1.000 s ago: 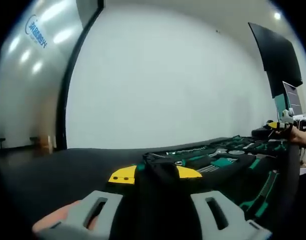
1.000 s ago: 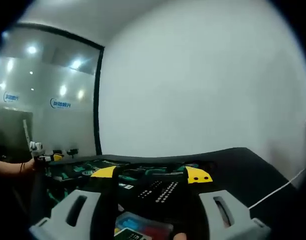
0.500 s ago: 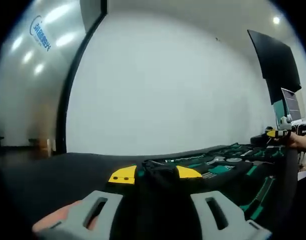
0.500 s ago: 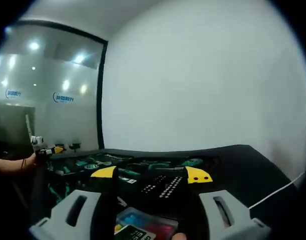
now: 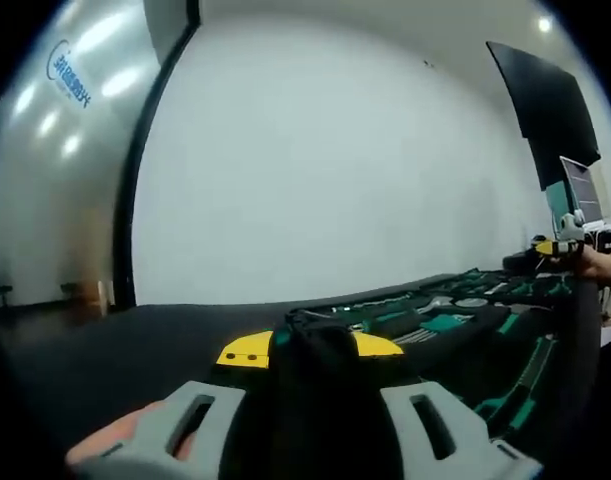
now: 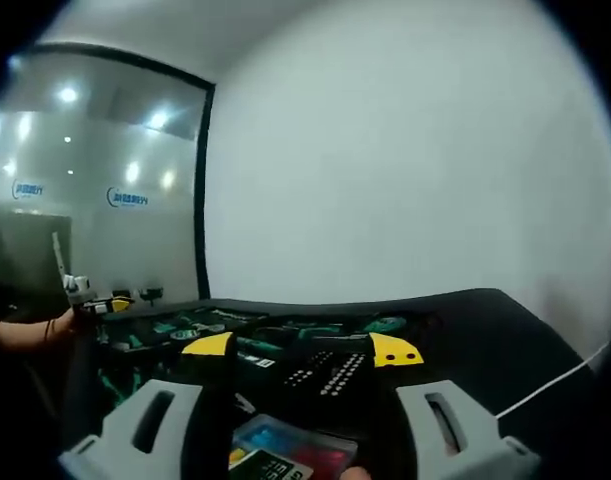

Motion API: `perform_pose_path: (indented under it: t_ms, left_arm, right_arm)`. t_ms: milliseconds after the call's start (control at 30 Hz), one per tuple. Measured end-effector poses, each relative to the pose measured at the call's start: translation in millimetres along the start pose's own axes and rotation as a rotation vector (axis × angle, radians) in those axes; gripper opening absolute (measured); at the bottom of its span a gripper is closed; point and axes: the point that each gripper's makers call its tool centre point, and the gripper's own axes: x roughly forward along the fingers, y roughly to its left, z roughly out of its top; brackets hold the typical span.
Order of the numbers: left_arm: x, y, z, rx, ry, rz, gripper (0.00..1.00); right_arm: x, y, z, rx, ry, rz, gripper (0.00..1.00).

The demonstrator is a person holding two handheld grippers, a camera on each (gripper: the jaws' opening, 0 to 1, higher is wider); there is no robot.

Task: Pick up the tools and put them into their designated positions in the toolbox.

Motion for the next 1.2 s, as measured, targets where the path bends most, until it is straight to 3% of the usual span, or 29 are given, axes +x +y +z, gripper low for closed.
perform_pose_path:
  t_ms: [167, 233, 267, 333, 367, 400, 467, 533, 600, 700, 867, 1200]
  left_arm:
    - [5, 8.5, -7.1, 0.018, 0.014, -0.004, 0.26]
    - [5, 11.3, -8.0, 0.018, 0.014, -0.002, 0.26]
    - [5, 14.3, -6.8, 0.008, 0.006, 0.004, 0.26]
    - [3, 15.1, -3.0, -0.011, -0.014, 0.010, 0.26]
    - [3, 15.7, -2.2, -0.015, -0.018, 0.011, 0.26]
    - [2, 16.7, -0.5, -0.030, -0.028, 0.016, 0.26]
    - [2, 18.2, 3.5, -0.056, -0.046, 0.026, 0.25]
    - [1, 18.4, 16.7, -0.108, -0.113, 0.030, 0.25]
    - [-2, 18.8, 17.2, -0.099, -0.116, 0.030, 0.25]
    - [-2, 18.9, 15.8, -0.113, -0.111, 0.033, 0.25]
    - [-1, 12.3, 13.1, -0.086, -0.096, 0.023, 0.25]
    - [2, 9.1, 5.6, -0.053, -0.057, 0.021, 0.25]
  right_arm:
    - [-3, -1, 6.1, 0.008, -0.023, -0.002, 0.47]
    - [-11, -12, 29.0, 0.008, -0.123, -0.042, 0.47]
    - [-20, -17, 46.6, 0.010, -0.208, -0.062, 0.47]
    - [-37, -35, 71.2, -0.031, -0.316, -0.168, 0.48]
    - [-44, -34, 80.0, -0.039, -0.368, -0.180, 0.48]
    - [-50, -36, 87.0, 0.057, -0.414, -0.172, 0.48]
    - [-50, -37, 87.6, 0.138, -0.436, -0.140, 0.48]
    - [-50, -47, 88.2, 0.199, -0.448, -0.134, 0.48]
    - [-51, -46, 93.4, 0.221, -0.491, -0.112, 0.48]
    - [-46, -48, 81.8, 0.249, -0.443, -0.122, 0.48]
    - [-46, -56, 73.7, 0.330, -0.429, -0.127, 0.48]
    - [-41, -51, 61.2, 0.328, -0.363, -0.138, 0.46]
